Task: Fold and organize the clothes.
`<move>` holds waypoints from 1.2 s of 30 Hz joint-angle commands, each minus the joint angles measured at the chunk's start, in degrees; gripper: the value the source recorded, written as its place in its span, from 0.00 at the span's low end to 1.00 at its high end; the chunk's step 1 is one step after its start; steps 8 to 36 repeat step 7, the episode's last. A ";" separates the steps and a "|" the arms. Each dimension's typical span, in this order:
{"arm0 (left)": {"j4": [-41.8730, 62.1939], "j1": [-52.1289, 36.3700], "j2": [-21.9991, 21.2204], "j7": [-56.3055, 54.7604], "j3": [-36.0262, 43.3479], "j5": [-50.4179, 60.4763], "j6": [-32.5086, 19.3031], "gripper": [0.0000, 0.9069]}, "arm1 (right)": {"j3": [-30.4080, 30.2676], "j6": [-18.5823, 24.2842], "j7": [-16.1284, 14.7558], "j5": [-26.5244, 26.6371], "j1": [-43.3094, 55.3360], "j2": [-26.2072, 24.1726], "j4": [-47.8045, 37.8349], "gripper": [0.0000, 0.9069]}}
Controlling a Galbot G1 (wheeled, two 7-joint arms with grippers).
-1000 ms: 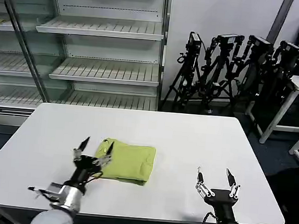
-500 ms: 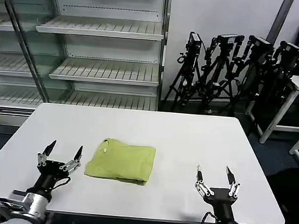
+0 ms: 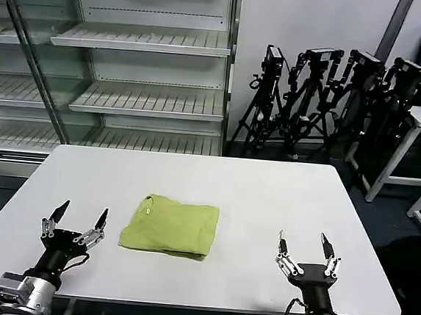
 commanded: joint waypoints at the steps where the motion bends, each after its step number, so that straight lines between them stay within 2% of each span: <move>1: -1.14 3.09 0.00 1.45 -0.59 0.21 -0.14 1.00 | 0.07 0.11 0.11 -0.03 -0.39 0.04 1.30 1.00; 36: -1.27 2.83 -0.26 1.42 -0.62 -0.04 0.25 1.00 | 0.45 0.08 0.04 0.21 -0.73 -0.34 1.72 1.00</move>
